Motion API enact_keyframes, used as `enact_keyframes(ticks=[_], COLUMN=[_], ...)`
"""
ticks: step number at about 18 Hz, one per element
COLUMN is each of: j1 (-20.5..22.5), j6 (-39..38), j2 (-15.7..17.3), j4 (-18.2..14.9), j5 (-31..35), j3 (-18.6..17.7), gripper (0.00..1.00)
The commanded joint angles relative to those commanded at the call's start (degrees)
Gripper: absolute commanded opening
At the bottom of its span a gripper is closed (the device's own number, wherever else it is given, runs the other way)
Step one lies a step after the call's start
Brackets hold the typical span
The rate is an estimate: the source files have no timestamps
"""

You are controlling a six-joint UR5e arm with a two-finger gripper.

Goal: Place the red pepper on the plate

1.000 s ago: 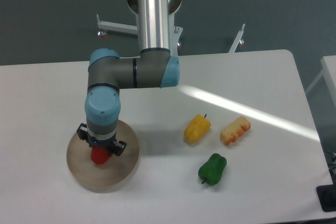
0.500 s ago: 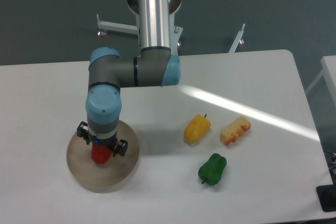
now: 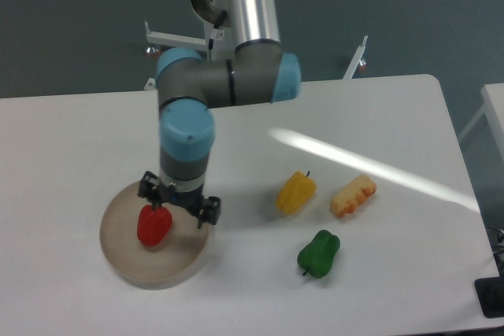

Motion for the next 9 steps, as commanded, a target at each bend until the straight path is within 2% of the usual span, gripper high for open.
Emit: enact_keyframes(ticks=[4,9], j1=[7.8,13.2], j6=[6.1,11.4], j2=[-0.1,-0.2], j4=[0.4,0.6], j5=[0.0,0.0], j3=[0.4,0.4], gripper=[1.00,1.00])
